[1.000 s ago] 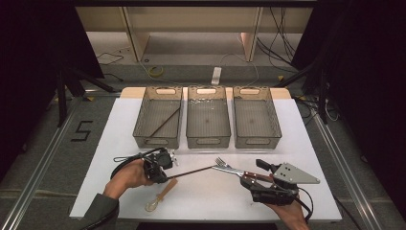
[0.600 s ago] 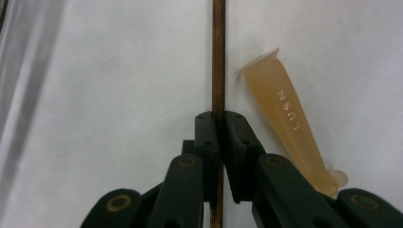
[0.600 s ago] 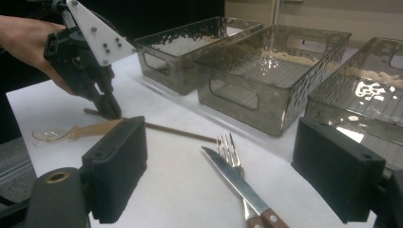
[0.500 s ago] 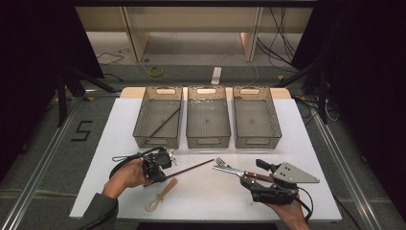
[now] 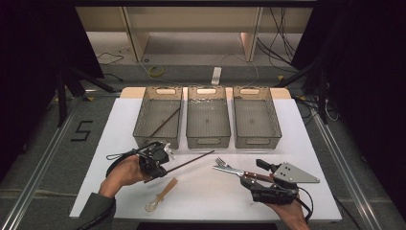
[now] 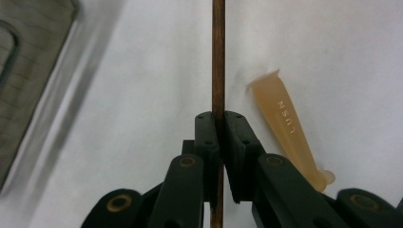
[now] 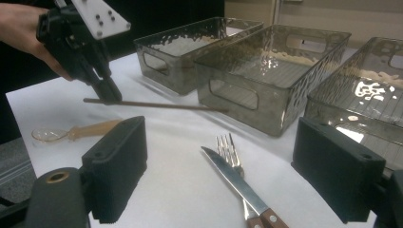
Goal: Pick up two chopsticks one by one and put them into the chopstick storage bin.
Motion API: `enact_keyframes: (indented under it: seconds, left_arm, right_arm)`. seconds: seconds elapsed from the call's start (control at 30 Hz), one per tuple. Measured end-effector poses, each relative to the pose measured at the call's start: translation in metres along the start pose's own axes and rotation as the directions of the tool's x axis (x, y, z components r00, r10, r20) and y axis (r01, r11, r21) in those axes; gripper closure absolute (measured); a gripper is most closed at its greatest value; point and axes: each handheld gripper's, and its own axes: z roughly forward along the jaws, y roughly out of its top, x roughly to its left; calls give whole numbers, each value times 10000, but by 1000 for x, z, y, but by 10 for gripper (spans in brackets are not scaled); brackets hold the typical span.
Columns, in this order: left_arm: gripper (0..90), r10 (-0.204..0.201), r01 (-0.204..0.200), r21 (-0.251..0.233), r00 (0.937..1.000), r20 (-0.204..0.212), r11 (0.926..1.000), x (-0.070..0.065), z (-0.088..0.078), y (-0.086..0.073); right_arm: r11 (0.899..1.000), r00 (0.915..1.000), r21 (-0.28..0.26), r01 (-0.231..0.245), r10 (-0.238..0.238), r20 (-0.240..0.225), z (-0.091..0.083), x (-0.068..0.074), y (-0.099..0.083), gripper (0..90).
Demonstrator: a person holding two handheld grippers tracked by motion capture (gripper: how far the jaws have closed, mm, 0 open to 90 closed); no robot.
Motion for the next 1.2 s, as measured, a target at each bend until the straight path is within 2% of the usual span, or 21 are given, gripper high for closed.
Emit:
enact_keyframes:
  seconds: [0.03, 0.17, 0.27, 0.37, 0.43, 0.53, 0.57, 0.6, 0.67, 0.7, 0.73, 0.8, 0.9, 0.97, 1.07, 1.1, 1.13, 1.2]
  left_arm:
    - [839, -128, 129, -179, 9999, 93, 9998, 1, -3, 0]
    - [839, -596, 594, -709, 9982, -4, 9957, 3, -15, 0]
    - [840, -726, 724, -1039, 9974, 11, 9920, 4, -23, 0]
    - [839, -1064, 1069, -1408, 9943, 113, 9842, 5, -27, 1]
    - [840, -1307, 1341, -1735, 9909, 308, 9757, 7, -29, 0]
    - [840, -1605, 1623, -2043, 9867, 258, 9654, 10, -31, -1]
    - [839, -1703, 1719, -2204, 9850, 265, 9602, 11, -33, -1]
    - [839, -1856, 1865, -2451, 9823, 272, 9514, 12, -34, -2]
    - [839, -1919, 1915, -2867, 9810, 269, 9387, 12, -37, -3]
    - [840, -2142, 2131, -3115, 9763, 311, 9260, 13, -40, -3]
    - [840, -2160, 2117, -3172, 9762, 220, 9244, 14, -42, -4]
    - [839, -2476, 2349, -3461, 9688, 80, 9083, 15, -45, -4]
    - [840, -2882, 2632, -3614, 9574, -158, 8945, 21, -51, -5]
    - [840, -3157, 2839, -3847, 9486, -208, 8783, 26, -56, -6]
    - [840, -3384, 2970, -4080, 9405, -317, 8634, 32, -61, -4]
    - [840, -3504, 3062, -4221, 9362, -292, 8533, 35, -62, -3]
    - [840, -3497, 3039, -4273, 9363, -311, 8515, 38, -65, -2]
    - [840, -3656, 3082, -4468, 9297, -459, 8399, 44, -69, 0]
  right_arm:
    - [10000, 10000, -1, 8, -8, 2, 0, 0, 0, 194]
    - [10000, 10000, -26, -2, 2, 6, 0, 0, 0, 194]
    - [10000, 10000, -18, 2, -2, 23, 0, -1, 0, 194]
    - [10000, 10000, -18, 26, -26, 14, 0, 0, 0, 194]
    - [10000, 10000, -23, 20, -20, 17, 0, 0, 0, 194]
    - [10000, 10000, -13, -5, 5, 22, 0, 0, 0, 194]
    - [10000, 10000, -9, -12, 12, 23, 0, 0, 0, 194]
    - [10000, 10000, -11, -3, 3, 26, 0, 0, 0, 194]
    - [10000, 10000, -12, -1, 1, 19, 0, 0, 0, 194]
    - [10000, 10000, -13, 6, -6, 15, 0, 0, 0, 194]
    - [10000, 10000, -10, 3, -3, 17, 0, 0, 0, 194]
    - [10000, 10000, -16, -1, 1, 18, 0, 0, 0, 194]
    - [10000, 10000, -17, -23, 23, 20, 0, 0, 0, 194]
    - [10000, 10000, -33, -42, 42, 12, 0, 0, 0, 194]
    - [10000, 10000, -28, -65, 65, 15, 1, -1, 0, 194]
    - [10000, 10000, -27, -69, 69, 11, 1, -1, 0, 194]
    - [10000, 10000, -27, -67, 67, 5, 1, -1, 0, 194]
    - [10000, 10000, -47, -73, 73, 6, 1, -1, -1, 194]
